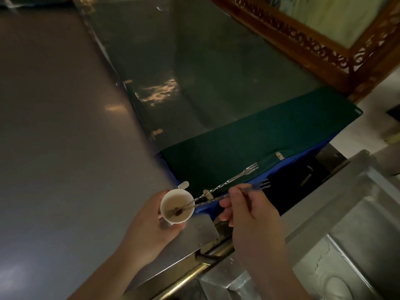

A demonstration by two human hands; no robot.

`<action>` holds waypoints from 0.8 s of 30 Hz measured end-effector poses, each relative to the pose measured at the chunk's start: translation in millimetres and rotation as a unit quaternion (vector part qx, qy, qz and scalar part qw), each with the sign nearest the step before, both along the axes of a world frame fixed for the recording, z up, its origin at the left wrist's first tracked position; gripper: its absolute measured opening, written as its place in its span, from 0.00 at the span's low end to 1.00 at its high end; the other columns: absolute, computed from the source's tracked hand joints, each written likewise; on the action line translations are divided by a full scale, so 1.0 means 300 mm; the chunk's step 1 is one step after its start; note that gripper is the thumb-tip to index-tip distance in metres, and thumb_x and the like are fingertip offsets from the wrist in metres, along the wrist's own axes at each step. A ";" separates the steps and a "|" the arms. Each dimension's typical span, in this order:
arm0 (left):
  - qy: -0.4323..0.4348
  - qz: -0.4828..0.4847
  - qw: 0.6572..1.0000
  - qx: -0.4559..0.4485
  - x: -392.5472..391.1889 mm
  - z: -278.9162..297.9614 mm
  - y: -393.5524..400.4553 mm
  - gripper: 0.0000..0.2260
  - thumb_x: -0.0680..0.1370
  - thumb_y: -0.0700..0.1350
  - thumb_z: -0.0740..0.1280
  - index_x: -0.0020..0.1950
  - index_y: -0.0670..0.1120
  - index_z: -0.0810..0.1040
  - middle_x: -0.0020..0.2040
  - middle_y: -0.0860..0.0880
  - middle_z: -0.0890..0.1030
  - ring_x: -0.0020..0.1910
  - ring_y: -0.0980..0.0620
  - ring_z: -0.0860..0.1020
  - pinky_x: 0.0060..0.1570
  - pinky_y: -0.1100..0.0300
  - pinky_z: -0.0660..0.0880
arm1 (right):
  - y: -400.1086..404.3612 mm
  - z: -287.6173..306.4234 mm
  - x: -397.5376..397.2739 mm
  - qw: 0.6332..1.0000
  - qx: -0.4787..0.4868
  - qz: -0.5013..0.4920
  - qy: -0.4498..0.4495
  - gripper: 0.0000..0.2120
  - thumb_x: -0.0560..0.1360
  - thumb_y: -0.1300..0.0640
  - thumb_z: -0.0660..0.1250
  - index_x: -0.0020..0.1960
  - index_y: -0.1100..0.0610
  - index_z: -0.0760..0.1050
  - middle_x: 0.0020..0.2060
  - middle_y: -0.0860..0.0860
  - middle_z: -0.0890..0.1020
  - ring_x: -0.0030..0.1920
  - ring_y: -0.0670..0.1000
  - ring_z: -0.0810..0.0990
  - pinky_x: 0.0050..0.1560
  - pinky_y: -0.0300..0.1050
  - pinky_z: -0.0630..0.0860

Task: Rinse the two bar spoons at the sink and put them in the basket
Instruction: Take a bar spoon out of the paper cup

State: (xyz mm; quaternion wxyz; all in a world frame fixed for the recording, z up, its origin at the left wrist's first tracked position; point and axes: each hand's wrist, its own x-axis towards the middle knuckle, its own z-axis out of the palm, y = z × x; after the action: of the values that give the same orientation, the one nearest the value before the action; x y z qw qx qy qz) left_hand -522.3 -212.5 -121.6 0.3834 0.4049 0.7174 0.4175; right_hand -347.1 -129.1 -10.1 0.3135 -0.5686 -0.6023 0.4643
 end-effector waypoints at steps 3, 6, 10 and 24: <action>0.006 -0.006 1.000 -0.002 0.000 -0.002 0.001 0.29 0.64 0.60 0.78 0.61 0.65 0.71 0.59 0.59 0.79 0.59 0.54 0.79 0.55 0.48 0.80 | 0.001 0.018 -0.011 0.999 0.026 0.031 -0.036 0.08 0.73 0.41 0.57 0.45 0.38 0.74 0.40 0.35 0.82 0.36 0.40 0.81 0.35 0.36 0.76; 0.016 -0.005 1.000 0.000 0.001 -0.003 0.004 0.29 0.64 0.58 0.79 0.61 0.66 0.71 0.58 0.60 0.79 0.58 0.55 0.79 0.55 0.49 0.80 | 0.003 0.015 -0.027 0.994 0.030 0.067 -0.084 0.10 0.73 0.39 0.55 0.45 0.39 0.74 0.43 0.32 0.80 0.39 0.37 0.80 0.35 0.34 0.75; 0.025 -0.003 1.000 0.003 0.004 0.002 0.005 0.28 0.65 0.56 0.79 0.61 0.66 0.71 0.57 0.61 0.79 0.57 0.57 0.79 0.55 0.51 0.80 | 0.006 -0.010 -0.036 0.995 0.002 0.058 -0.083 0.09 0.76 0.43 0.57 0.41 0.41 0.74 0.42 0.32 0.80 0.39 0.36 0.80 0.38 0.36 0.76; 0.058 -0.018 0.998 -0.014 -0.001 0.033 0.008 0.32 0.64 0.58 0.79 0.63 0.62 0.68 0.57 0.60 0.77 0.55 0.56 0.80 0.53 0.54 0.80 | 0.020 0.017 0.080 0.978 -0.107 -0.116 0.135 0.11 0.81 0.61 0.60 0.44 0.57 0.79 0.33 0.54 0.85 0.28 0.50 0.81 0.28 0.41 0.75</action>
State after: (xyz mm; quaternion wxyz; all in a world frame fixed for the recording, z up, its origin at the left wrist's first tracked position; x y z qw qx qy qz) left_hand -522.6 -210.1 -111.8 0.3541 0.4363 0.7366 0.3763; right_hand -323.0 -123.0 -5.0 0.3810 -0.5968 -0.4316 0.5589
